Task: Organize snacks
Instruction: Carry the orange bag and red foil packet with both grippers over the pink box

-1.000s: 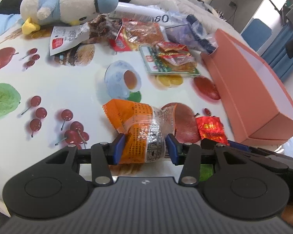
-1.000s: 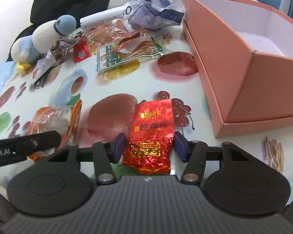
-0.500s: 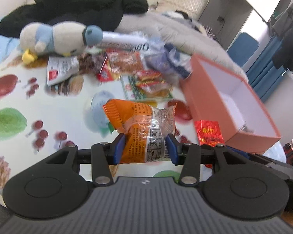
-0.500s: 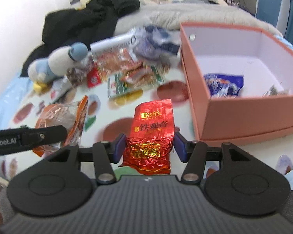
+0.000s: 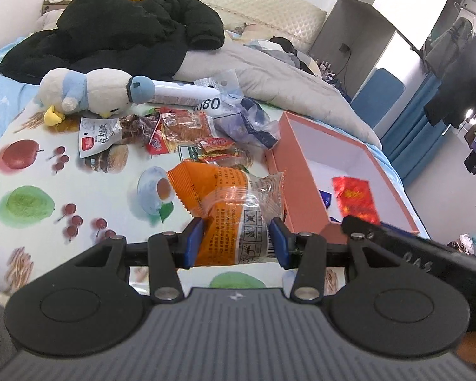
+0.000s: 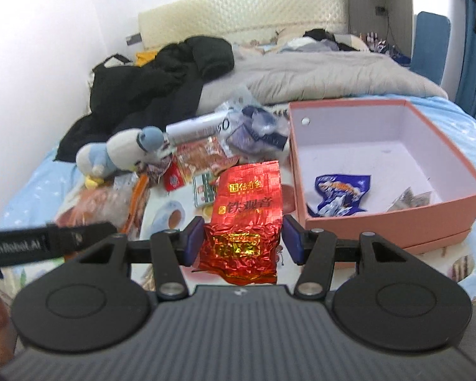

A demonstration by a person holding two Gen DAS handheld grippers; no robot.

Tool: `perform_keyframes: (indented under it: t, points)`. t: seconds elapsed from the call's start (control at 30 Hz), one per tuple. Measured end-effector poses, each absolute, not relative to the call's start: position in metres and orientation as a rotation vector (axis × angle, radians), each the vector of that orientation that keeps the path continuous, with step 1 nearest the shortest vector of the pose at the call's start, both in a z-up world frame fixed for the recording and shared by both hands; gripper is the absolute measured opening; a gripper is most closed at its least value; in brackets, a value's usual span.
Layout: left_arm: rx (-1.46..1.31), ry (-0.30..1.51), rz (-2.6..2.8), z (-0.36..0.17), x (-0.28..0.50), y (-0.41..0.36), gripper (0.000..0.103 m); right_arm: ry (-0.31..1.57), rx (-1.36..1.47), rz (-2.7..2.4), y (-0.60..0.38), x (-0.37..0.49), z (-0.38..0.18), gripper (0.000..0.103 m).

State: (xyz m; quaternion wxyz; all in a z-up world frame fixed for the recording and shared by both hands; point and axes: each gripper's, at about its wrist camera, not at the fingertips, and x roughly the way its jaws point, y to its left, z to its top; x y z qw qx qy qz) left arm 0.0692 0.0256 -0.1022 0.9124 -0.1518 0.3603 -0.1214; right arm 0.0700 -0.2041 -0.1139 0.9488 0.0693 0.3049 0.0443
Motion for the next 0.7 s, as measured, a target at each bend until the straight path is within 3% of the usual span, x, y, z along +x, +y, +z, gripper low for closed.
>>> perform_keyframes:
  t: [0.43, 0.7]
  points:
    - [-0.323, 0.736, -0.410, -0.077, 0.058, -0.043, 0.051, 0.557, 0.171, -0.005, -0.247, 0.023, -0.088, 0.056]
    - [-0.304, 0.752, -0.493, -0.062, 0.092, -0.092, 0.051, 0.567, 0.237, -0.085, -0.284, 0.030, -0.084, 0.056]
